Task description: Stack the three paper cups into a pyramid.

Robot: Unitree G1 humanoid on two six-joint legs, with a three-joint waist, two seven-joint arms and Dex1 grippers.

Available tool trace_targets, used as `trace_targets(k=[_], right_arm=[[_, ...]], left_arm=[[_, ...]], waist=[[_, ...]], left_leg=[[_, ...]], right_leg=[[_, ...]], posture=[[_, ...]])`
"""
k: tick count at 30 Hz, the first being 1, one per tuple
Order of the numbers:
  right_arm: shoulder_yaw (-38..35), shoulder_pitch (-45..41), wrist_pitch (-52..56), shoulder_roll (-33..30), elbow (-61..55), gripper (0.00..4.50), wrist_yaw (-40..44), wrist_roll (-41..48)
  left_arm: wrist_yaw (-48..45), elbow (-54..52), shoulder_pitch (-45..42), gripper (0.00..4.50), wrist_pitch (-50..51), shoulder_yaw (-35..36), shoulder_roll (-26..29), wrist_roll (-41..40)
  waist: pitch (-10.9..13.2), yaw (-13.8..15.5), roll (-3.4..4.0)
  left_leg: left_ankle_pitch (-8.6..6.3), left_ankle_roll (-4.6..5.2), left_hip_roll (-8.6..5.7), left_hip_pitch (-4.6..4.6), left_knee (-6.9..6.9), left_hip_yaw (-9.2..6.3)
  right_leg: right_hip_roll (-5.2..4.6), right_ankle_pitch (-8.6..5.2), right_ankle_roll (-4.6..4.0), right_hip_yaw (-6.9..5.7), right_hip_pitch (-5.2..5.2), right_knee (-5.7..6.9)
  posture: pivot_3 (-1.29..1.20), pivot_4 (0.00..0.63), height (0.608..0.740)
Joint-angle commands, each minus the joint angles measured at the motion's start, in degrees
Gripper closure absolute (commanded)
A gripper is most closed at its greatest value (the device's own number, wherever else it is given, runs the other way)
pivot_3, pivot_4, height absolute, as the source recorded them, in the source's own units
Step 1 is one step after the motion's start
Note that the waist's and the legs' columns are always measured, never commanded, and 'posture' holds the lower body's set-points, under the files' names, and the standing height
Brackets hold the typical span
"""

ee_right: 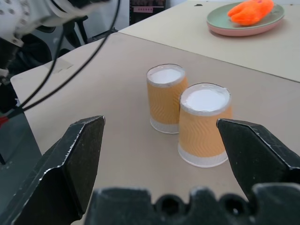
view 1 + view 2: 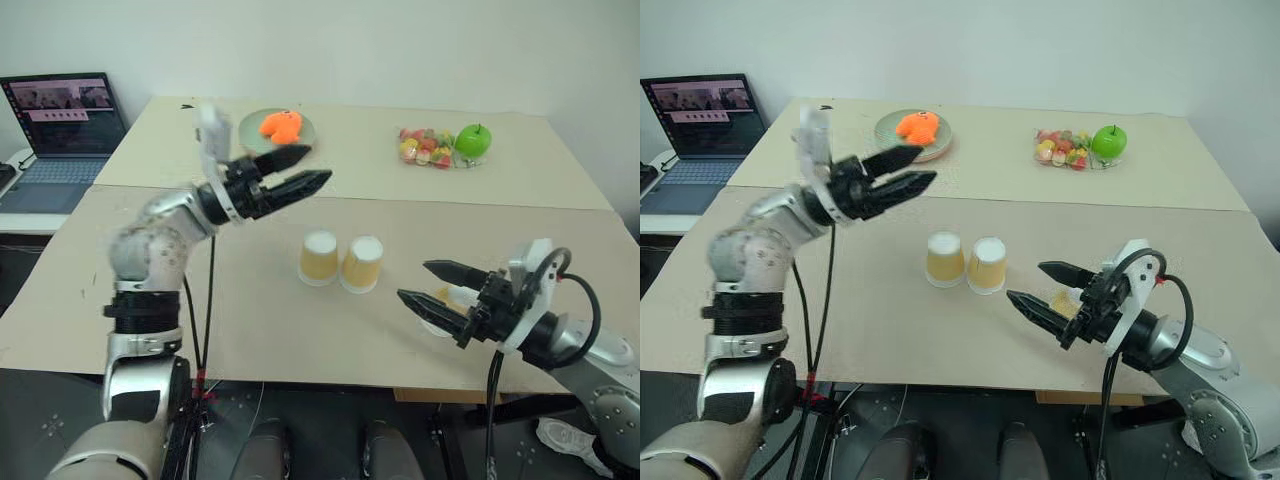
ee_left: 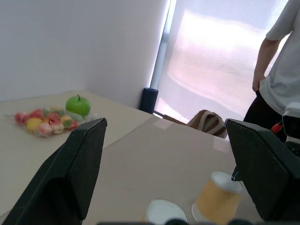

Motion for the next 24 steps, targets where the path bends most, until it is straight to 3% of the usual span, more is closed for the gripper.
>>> trace_targets(k=[1,6,10,16,24], right_arm=[[-10.92,1.11,-1.62,-3.60,1.33,0.00,1.62,0.58],[-22.49,7.24,0.32,-7.69,1.42,0.00,5.56,1.66],[-26.74,14.03,-0.07,-5.93,0.58,0.00,6.53,0.00],[-20.64,21.81,-5.06,0.76,1.67,0.00,5.54,-8.79],[-11.83,20.73,-10.20,6.03,4.49,0.00,4.68,-15.09]], left_arm=[[-5.38,-7.77,1.05,0.20,2.22,-4.13,3.67,-2.61],[-9.79,-10.33,2.45,0.20,0.95,-9.00,5.31,-2.03],[-11.35,-7.95,2.29,0.20,-2.12,-12.36,3.81,0.26],[-12.99,-3.04,0.76,0.20,-5.44,-15.63,0.53,2.37],[-16.04,1.33,1.99,0.20,-11.63,-19.75,0.17,8.47]], waist=[[0.00,0.35,0.00],[0.01,0.60,0.01],[0.01,0.43,0.01],[0.01,0.18,0.02],[0.02,-0.03,0.13]], left_leg=[[0.00,0.00,-0.01,0.01,0.01,0.00],[0.00,0.00,0.00,0.14,-0.02,0.00],[0.00,-0.01,0.00,0.22,-0.03,0.03],[0.00,0.00,-0.01,0.21,-0.04,0.04],[0.00,0.00,0.00,0.24,-0.06,0.08]], right_leg=[[0.00,0.00,0.00,-0.02,0.04,0.00],[-0.01,-0.01,0.00,-0.03,0.18,-0.05],[0.00,-0.01,0.00,0.01,0.25,-0.03],[0.01,-0.02,0.01,0.08,0.22,-0.04],[0.06,-0.03,-0.01,0.11,0.17,-0.01]], posture=[[0.00,0.150,0.676],[0.00,0.150,0.676],[0.00,0.150,0.676],[0.00,0.150,0.676],[0.00,0.150,0.676]])
